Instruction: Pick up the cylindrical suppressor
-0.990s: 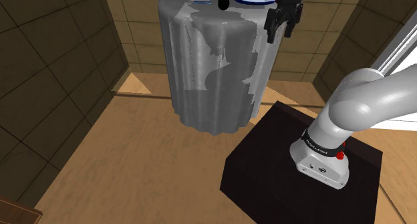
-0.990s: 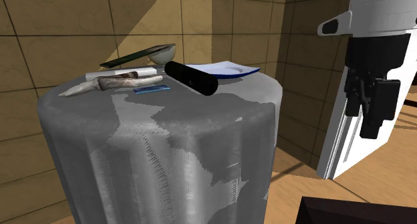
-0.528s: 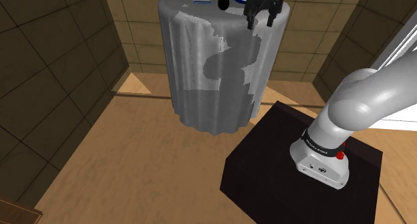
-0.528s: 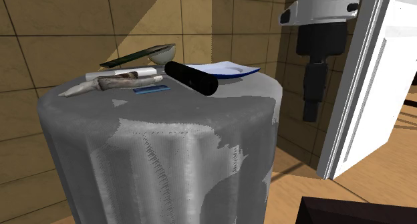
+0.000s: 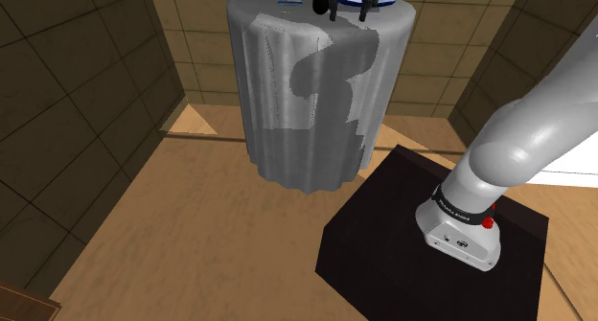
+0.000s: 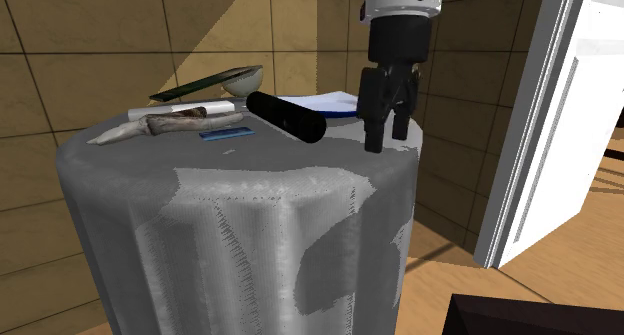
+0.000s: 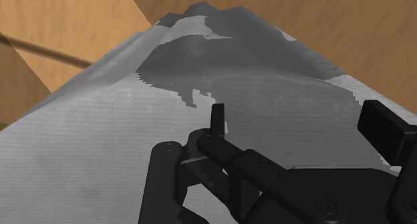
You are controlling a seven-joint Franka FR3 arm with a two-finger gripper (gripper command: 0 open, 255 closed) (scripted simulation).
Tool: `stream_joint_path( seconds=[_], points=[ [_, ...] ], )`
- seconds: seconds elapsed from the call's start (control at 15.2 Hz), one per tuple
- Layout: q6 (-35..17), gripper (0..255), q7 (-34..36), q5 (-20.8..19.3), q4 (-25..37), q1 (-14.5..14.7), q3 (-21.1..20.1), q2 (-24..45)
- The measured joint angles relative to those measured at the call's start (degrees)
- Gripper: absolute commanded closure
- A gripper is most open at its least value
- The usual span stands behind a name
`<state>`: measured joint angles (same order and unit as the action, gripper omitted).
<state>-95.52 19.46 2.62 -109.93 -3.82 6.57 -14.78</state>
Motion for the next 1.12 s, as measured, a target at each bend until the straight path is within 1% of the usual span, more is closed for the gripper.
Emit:
stream_joint_path(
  seconds=[0.26, 0.59, 0.73, 0.99, 1.06, 1.12],
  points=[
    [0.49, 0, 1.94, 1.74, 10.00, -0.86, 1.27, 8.03],
    [2.50, 0, 4.22, 4.56, 24.30, -2.41, 2.95, 18.48],
    [4.13, 0, 4.92, 5.93, 31.12, -3.50, 3.77, 23.08],
    [9.14, 0, 7.43, 9.17, 48.01, -6.14, 4.80, 33.70],
    [9.13, 0, 7.72, 9.49, 49.10, -6.41, 4.87, 34.64],
    [8.42, 0, 7.71, 9.58, 48.61, -6.49, 4.93, 34.78]
  ],
)
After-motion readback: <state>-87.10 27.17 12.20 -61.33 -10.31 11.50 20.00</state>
